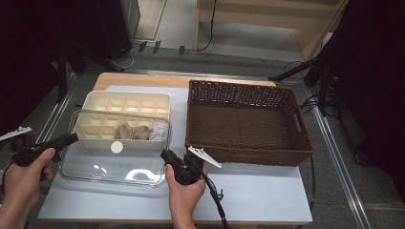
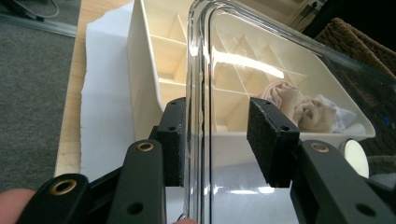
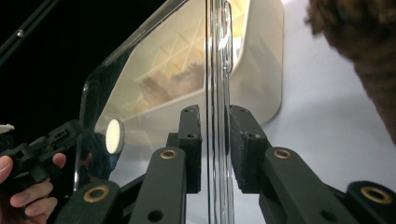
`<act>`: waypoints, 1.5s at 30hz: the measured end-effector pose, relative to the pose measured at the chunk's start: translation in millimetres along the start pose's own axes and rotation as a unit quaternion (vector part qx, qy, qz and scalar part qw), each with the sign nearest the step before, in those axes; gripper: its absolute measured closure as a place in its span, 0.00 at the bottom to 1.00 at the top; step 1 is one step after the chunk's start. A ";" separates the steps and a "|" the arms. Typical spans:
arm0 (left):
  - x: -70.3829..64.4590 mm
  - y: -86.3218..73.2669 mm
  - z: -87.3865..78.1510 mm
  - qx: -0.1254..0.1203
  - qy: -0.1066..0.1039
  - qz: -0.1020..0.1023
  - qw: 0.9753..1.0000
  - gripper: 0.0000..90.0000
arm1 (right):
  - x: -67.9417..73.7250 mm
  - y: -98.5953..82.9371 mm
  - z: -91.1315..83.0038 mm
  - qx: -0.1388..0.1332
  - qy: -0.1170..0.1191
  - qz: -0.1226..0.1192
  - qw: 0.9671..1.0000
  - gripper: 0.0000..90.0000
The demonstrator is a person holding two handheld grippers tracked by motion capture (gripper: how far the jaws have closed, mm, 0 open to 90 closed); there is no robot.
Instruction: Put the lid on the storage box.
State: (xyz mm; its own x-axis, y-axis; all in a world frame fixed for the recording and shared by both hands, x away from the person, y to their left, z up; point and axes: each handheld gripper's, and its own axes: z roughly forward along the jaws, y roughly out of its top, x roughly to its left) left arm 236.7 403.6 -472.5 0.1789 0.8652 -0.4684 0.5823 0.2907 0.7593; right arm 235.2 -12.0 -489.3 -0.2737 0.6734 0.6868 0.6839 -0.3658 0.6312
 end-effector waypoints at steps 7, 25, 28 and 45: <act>2.5 14.7 6.8 -0.001 0.006 0.005 1.000 0.66 | 4.2 4.4 10.3 -0.019 0.001 0.002 1.000 0.85; 8.2 40.6 38.2 0.016 0.012 0.033 0.999 0.61 | 2.8 10.5 32.4 -0.058 -0.014 -0.014 0.998 0.83; 9.5 39.8 43.2 0.015 0.014 0.028 0.999 0.61 | 3.9 9.7 35.3 -0.068 -0.017 -0.013 0.997 0.80; 1.0 37.6 54.8 0.002 0.108 0.079 0.991 0.60 | 4.2 4.6 43.5 -0.101 -0.018 -0.102 0.990 0.74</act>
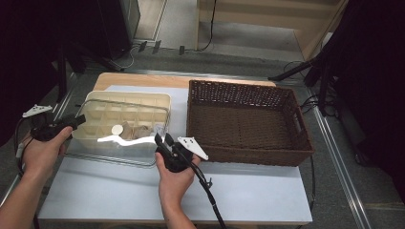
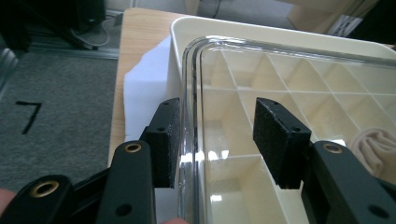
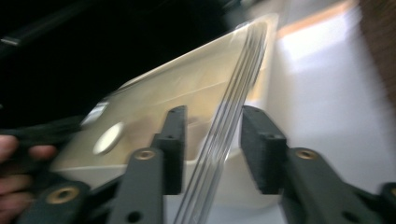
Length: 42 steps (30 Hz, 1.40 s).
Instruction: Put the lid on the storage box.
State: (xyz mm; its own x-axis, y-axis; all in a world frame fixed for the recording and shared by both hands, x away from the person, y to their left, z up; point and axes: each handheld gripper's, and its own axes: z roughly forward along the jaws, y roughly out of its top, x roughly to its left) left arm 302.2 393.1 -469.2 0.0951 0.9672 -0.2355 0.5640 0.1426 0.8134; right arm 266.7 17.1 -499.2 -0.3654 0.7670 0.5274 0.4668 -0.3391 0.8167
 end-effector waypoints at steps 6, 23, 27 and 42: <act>0.9 0.8 0.0 0.004 -0.001 -0.004 1.000 0.61 | 3.6 -2.1 -12.5 -0.012 -0.012 -0.042 0.999 0.75; 4.5 2.0 -0.1 0.007 -0.010 -0.027 1.000 0.64 | 15.1 -48.1 -70.5 0.012 0.058 -0.135 0.989 0.92; 4.9 2.2 -0.8 0.002 -0.011 -0.028 1.000 0.63 | 27.0 -61.4 -74.8 0.015 0.078 -0.165 0.983 0.93; 18.4 6.1 -16.6 -0.025 -0.037 -0.026 0.999 0.58 | 21.9 -63.4 -53.6 0.020 0.057 -0.171 0.983 0.90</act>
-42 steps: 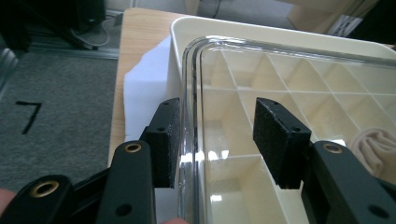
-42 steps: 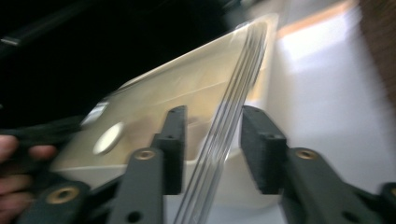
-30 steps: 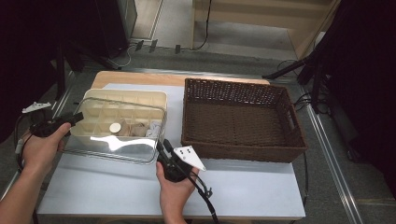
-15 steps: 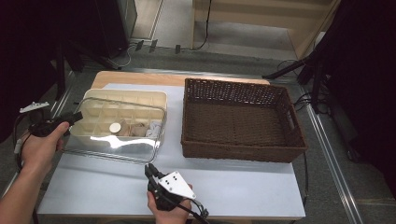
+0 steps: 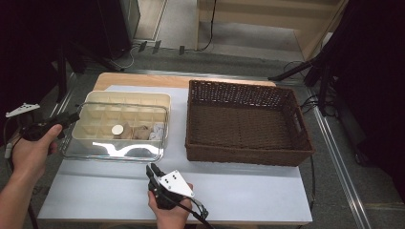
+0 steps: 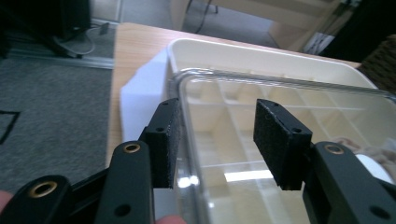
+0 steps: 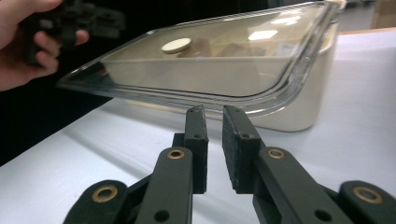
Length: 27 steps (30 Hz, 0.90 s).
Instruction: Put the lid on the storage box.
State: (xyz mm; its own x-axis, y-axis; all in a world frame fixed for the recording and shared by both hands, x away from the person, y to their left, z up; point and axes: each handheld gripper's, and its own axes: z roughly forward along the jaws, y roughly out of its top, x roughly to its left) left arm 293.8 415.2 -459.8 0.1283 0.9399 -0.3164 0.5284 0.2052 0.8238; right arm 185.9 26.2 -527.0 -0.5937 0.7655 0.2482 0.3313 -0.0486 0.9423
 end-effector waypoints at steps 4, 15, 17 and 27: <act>10.3 -2.9 -2.4 -0.001 0.001 -0.019 1.000 0.58 | -4.7 2.5 3.2 0.001 -0.009 0.000 1.000 0.88; 17.5 -28.2 -33.7 -0.050 -0.023 -0.012 0.998 0.80 | -7.4 8.0 4.1 0.001 -0.014 -0.013 1.000 0.86; 18.4 -36.5 -44.0 -0.063 -0.030 -0.015 0.997 0.85 | -8.2 8.7 3.6 0.001 -0.013 -0.015 1.000 0.85; 7.4 -101.5 -86.0 -0.083 -0.045 0.019 0.995 1.00 | -11.6 10.1 3.8 0.004 -0.018 -0.011 1.000 0.82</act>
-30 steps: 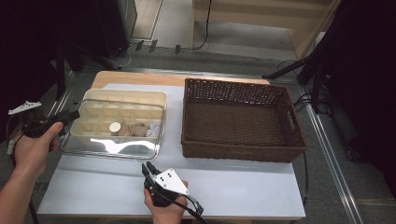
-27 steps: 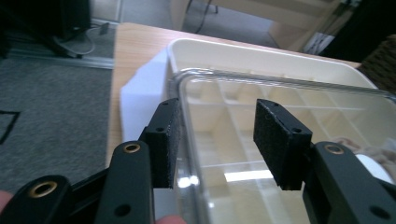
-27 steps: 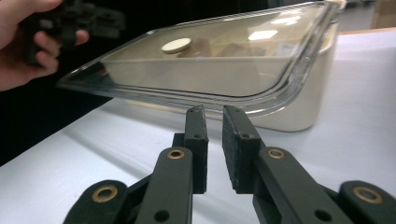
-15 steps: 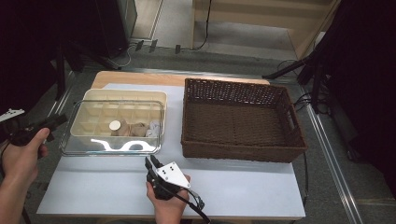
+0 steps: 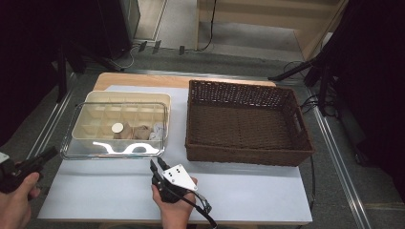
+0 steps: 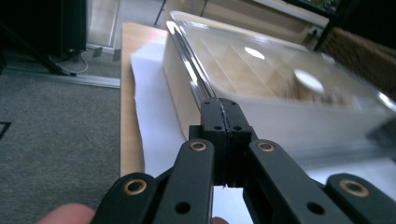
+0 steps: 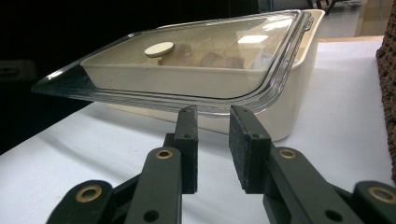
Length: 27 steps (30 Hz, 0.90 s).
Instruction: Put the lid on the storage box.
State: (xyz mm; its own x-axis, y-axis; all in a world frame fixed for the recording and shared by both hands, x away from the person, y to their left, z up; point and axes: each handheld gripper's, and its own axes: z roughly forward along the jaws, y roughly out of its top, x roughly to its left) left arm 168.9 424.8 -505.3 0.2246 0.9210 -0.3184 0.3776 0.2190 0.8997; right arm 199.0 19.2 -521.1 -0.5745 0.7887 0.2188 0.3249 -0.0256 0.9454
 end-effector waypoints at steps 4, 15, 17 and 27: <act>-11.3 -11.0 -8.4 -0.009 -0.006 0.006 1.000 1.00 | -1.1 1.0 0.4 -0.001 -0.004 0.002 1.000 0.81; -29.6 -26.1 1.2 0.030 -0.017 0.041 0.999 1.00 | -7.9 3.5 1.2 -0.003 -0.015 0.009 1.000 0.80; -29.2 -23.1 3.7 0.027 -0.019 0.040 0.999 1.00 | -8.9 3.9 1.5 -0.003 -0.017 0.009 1.000 0.80; -23.5 -6.0 22.1 0.022 -0.018 0.037 0.999 0.99 | -12.1 3.6 5.6 0.000 -0.025 0.009 1.000 0.78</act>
State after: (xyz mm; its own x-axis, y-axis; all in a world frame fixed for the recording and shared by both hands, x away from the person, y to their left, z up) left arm 181.3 394.7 -509.8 0.2847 0.9221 -0.2620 0.3982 0.1348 0.9073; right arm 211.3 13.0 -521.7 -0.5310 0.8173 0.2237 0.3347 -0.0402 0.9415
